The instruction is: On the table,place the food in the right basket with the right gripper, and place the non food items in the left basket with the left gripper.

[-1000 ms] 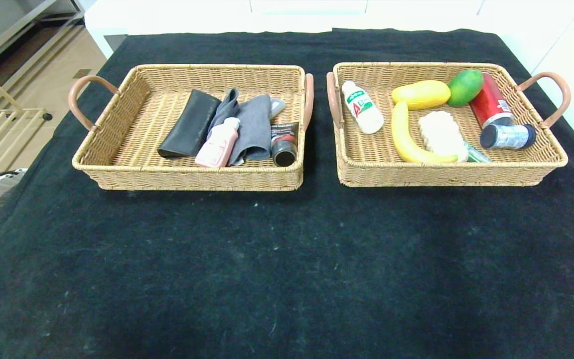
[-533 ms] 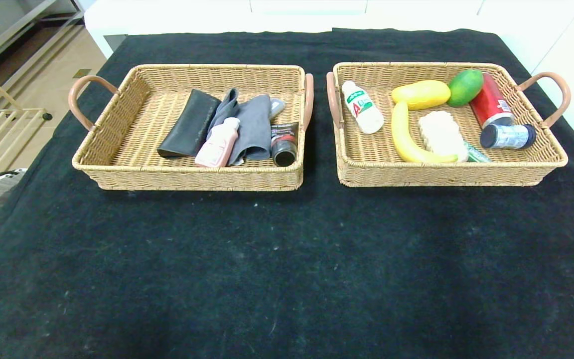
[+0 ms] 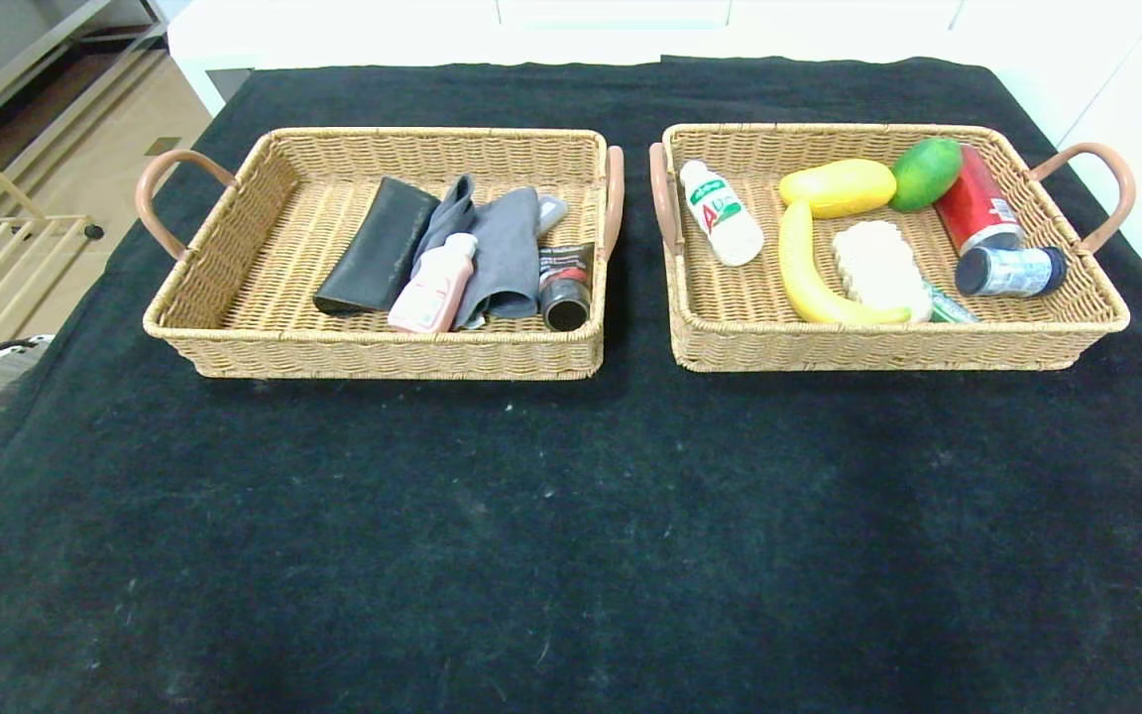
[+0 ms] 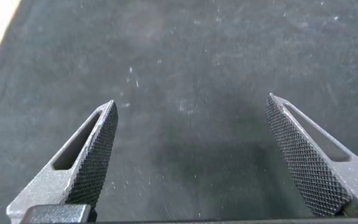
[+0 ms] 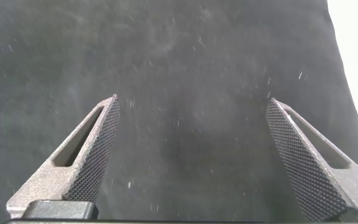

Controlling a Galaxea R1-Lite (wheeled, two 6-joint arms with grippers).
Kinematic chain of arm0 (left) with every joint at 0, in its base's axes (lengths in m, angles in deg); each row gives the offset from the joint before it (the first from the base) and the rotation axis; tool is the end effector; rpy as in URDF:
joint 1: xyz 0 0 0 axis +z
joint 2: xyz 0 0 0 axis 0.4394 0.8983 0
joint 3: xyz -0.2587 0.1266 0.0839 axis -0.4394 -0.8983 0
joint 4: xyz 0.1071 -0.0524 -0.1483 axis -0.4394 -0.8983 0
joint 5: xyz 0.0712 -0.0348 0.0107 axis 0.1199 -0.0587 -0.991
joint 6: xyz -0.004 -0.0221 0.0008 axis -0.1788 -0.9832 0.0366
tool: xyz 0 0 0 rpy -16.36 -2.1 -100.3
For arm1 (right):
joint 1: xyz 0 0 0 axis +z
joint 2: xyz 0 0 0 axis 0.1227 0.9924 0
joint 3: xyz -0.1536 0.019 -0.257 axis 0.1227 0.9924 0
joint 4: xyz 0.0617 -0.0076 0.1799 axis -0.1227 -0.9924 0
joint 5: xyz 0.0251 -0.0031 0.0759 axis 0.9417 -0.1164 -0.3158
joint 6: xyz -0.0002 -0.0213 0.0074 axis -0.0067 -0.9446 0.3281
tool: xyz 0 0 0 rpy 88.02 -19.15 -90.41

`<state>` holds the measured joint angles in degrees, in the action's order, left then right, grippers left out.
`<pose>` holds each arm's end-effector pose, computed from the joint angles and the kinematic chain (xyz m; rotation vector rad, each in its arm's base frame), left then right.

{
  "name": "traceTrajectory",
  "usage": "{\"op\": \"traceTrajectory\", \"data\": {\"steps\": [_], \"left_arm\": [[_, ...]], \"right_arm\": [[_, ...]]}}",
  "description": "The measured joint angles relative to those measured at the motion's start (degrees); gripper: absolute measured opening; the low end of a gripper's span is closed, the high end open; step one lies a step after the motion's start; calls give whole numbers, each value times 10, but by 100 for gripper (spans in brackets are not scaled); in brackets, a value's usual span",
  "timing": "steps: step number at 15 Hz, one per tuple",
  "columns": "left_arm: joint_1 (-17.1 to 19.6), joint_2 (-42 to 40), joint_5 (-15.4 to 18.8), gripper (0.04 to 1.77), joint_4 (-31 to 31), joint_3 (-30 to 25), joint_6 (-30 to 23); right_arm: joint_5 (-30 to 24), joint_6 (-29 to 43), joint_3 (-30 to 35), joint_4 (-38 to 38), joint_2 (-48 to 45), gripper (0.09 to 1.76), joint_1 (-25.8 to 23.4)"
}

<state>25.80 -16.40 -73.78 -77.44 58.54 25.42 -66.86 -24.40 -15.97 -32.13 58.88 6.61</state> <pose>-0.0238 0.0001 0.0850 0.0293 -0.0905 -0.0089 -0.0297 -0.0009 0.0830 -0.1208 0.0636 -0.0548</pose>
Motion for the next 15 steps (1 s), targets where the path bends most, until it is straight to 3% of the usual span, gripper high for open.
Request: {"op": "traceTrajectory", "data": {"steps": [5,15], "left_arm": [[0,0,1,172,0,-2,0],[0,0,-1,172,1,-2,-15]], "right_arm": [[-13,56,0,-40,0,171,0],[-14,59,0,-41,0,171,1]]}}
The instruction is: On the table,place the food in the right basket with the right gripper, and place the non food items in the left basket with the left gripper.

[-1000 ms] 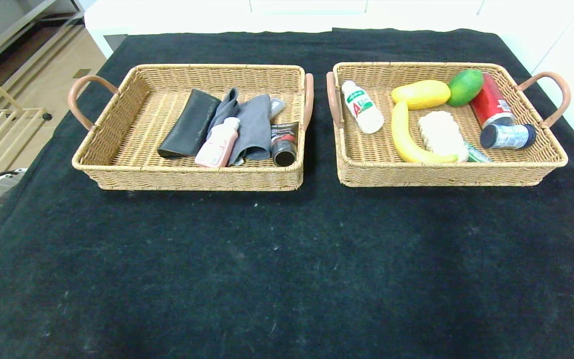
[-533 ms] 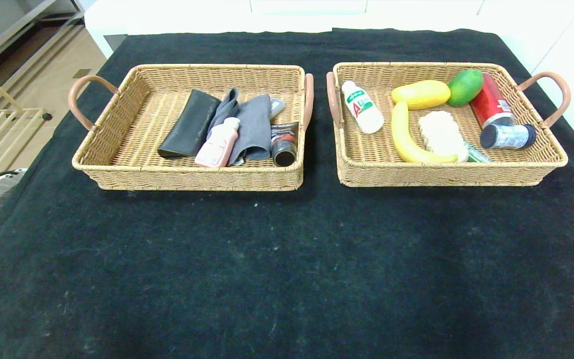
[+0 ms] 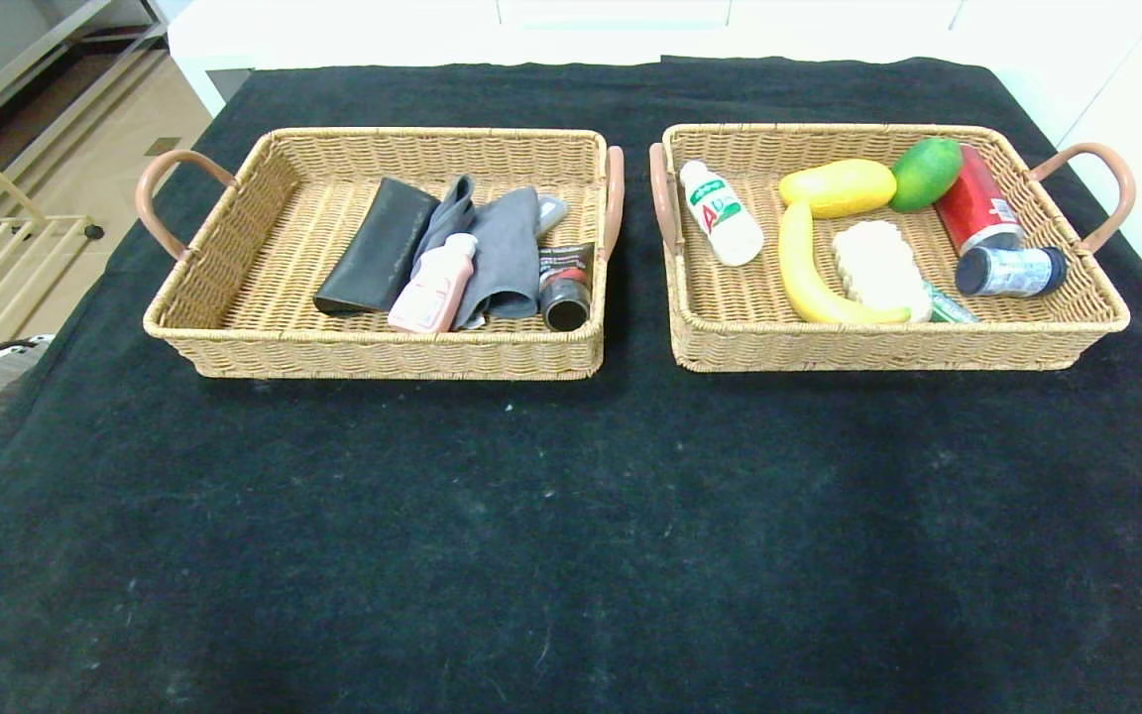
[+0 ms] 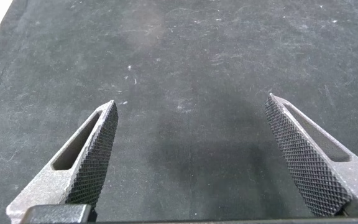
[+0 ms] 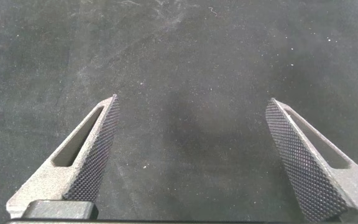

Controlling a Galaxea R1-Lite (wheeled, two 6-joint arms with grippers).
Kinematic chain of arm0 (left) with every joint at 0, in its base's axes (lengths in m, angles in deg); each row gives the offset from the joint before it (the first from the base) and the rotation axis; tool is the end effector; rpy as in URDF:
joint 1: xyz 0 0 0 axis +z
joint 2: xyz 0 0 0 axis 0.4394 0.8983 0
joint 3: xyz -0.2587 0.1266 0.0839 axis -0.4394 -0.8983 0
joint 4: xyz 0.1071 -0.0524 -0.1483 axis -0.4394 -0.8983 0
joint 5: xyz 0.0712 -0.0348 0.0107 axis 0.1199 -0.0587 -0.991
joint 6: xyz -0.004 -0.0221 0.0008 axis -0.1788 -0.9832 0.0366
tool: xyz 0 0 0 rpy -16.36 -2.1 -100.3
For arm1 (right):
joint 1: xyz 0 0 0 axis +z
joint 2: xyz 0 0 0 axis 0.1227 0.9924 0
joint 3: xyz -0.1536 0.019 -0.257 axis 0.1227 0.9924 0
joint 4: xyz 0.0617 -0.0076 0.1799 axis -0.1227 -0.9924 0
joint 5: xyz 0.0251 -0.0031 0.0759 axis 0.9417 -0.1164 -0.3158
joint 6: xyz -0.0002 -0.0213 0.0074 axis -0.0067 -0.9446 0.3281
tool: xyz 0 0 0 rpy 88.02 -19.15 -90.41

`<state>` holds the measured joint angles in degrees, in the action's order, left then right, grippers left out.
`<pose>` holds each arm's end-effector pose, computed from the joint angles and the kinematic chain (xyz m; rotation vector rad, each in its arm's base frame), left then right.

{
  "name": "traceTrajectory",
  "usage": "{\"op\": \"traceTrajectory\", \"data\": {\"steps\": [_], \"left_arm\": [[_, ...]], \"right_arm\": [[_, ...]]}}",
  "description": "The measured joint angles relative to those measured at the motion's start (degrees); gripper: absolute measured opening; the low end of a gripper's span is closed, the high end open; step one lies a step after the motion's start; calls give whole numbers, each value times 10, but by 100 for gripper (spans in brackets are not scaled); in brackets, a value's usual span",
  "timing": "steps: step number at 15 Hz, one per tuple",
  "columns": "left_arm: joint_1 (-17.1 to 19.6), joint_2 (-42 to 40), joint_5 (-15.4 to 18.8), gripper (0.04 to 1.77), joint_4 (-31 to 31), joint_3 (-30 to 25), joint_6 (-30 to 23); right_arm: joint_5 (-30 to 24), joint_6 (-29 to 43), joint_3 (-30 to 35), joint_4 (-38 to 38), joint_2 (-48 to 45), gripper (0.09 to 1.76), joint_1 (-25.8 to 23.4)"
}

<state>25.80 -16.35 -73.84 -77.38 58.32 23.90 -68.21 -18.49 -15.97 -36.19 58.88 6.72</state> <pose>-0.0234 0.0001 0.0841 0.0027 -0.0867 -0.0090 -0.0303 -0.0004 0.0757 -0.0178 0.1313 -0.0319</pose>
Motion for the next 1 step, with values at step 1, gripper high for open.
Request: {"op": "traceTrajectory", "data": {"steps": [1], "left_arm": [[0,0,0,172,0,0,0]], "right_arm": [[0,0,0,0,0,171,0]]}}
